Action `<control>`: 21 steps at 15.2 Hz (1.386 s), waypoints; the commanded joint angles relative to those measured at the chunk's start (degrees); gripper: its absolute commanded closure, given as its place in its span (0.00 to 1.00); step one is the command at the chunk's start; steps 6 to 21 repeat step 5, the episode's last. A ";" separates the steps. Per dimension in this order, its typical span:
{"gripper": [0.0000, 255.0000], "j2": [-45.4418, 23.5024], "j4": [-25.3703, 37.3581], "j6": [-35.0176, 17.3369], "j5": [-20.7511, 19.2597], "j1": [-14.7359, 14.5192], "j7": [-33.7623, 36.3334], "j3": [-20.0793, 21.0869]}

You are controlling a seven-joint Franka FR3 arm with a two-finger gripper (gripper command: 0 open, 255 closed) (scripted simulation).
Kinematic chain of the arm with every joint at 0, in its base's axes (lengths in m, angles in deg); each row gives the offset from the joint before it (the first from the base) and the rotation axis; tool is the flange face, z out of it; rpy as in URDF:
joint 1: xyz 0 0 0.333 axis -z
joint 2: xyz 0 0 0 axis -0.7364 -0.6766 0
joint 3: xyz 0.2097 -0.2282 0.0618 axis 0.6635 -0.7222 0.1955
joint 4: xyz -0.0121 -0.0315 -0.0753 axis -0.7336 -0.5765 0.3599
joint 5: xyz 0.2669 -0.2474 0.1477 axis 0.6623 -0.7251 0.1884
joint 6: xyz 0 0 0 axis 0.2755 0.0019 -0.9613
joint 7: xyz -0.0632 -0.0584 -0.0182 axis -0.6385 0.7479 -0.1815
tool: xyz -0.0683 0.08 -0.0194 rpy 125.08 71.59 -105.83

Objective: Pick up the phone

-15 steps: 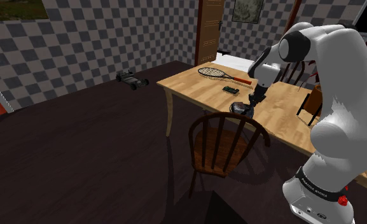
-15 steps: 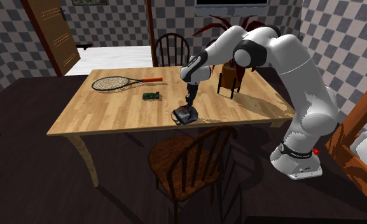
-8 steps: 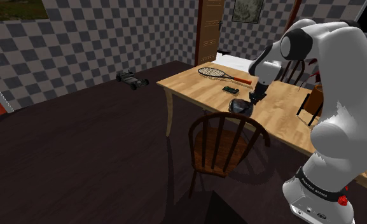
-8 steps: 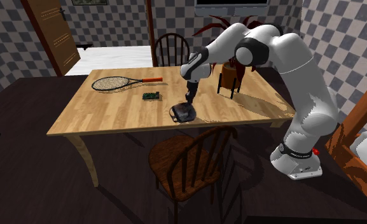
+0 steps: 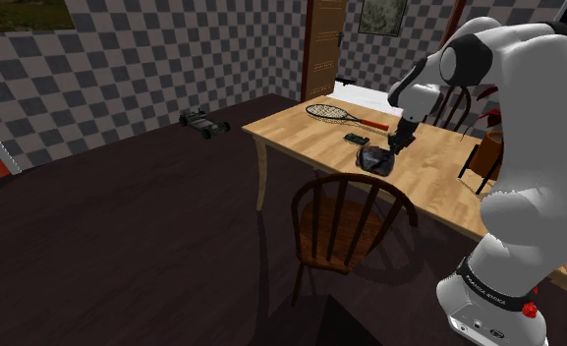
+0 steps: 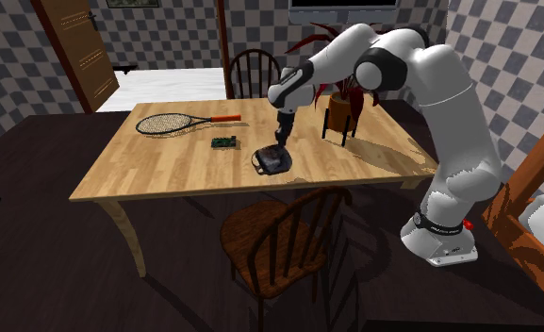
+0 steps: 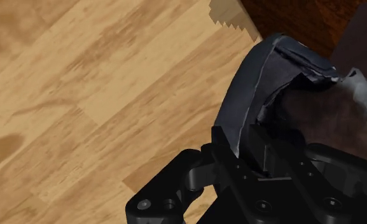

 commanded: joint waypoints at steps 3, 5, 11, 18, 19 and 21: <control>1.00 2.12 -0.09 1.84 -1.03 -0.59 0.91 -0.74; 1.00 2.19 -0.08 1.91 -1.08 -0.60 0.95 -0.77; 1.00 2.19 -0.08 1.91 -1.08 -0.60 0.95 -0.77; 1.00 2.19 -0.08 1.91 -1.08 -0.60 0.95 -0.77; 1.00 2.19 -0.08 1.91 -1.08 -0.60 0.95 -0.77; 1.00 2.19 -0.08 1.91 -1.08 -0.60 0.95 -0.77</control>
